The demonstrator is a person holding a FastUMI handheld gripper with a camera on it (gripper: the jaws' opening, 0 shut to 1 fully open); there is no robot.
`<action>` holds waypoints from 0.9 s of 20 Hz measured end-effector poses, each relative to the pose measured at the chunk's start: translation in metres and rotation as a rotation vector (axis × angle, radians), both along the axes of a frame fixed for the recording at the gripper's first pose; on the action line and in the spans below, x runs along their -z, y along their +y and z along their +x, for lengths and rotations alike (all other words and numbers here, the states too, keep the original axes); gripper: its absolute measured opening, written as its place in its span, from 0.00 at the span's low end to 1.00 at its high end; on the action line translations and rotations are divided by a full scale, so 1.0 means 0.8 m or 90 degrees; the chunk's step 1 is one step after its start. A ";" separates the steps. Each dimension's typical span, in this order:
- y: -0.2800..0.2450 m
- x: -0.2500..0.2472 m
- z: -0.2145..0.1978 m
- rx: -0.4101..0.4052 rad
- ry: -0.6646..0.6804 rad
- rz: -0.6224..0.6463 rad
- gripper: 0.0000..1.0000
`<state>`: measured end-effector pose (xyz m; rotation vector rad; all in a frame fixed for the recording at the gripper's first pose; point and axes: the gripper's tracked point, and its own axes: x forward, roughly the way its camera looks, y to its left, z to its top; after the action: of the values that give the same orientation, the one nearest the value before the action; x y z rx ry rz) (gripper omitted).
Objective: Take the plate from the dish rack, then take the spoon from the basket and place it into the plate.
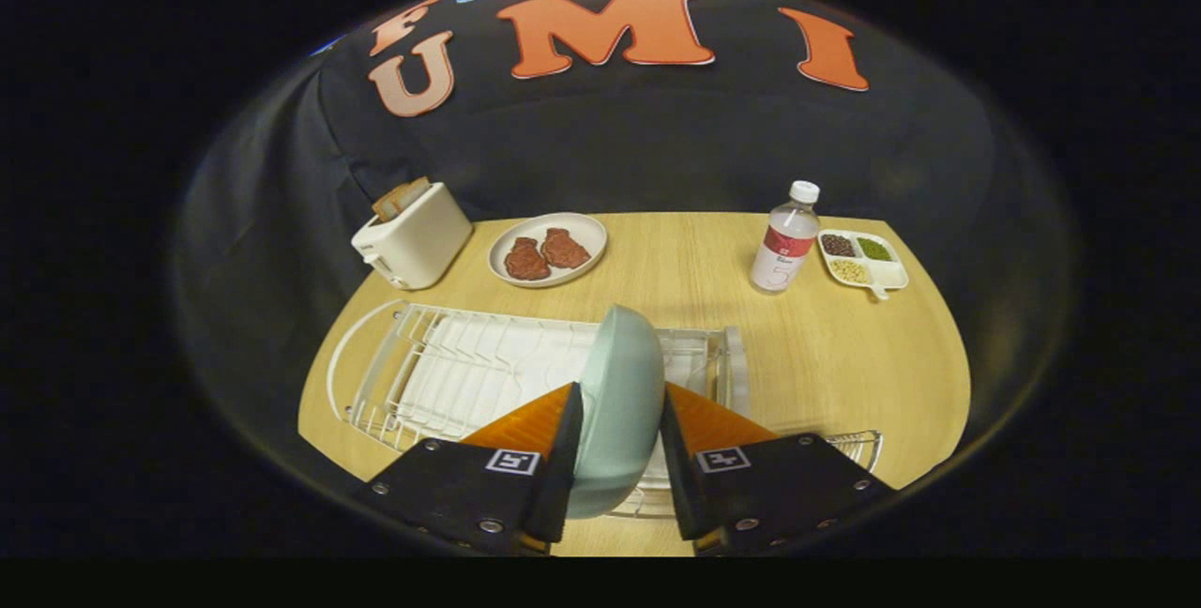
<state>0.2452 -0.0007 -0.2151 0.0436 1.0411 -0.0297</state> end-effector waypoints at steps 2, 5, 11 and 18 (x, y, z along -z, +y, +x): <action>0.005 0.000 -0.001 -0.003 0.005 -0.020 0.43; -0.001 -0.004 -0.002 0.001 0.014 -0.039 0.39; -0.018 -0.021 0.005 -0.006 0.002 -0.077 0.34; -0.024 -0.028 0.011 -0.016 -0.015 -0.122 0.34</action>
<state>0.2542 -0.0203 -0.1925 -0.1431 1.0115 -0.1064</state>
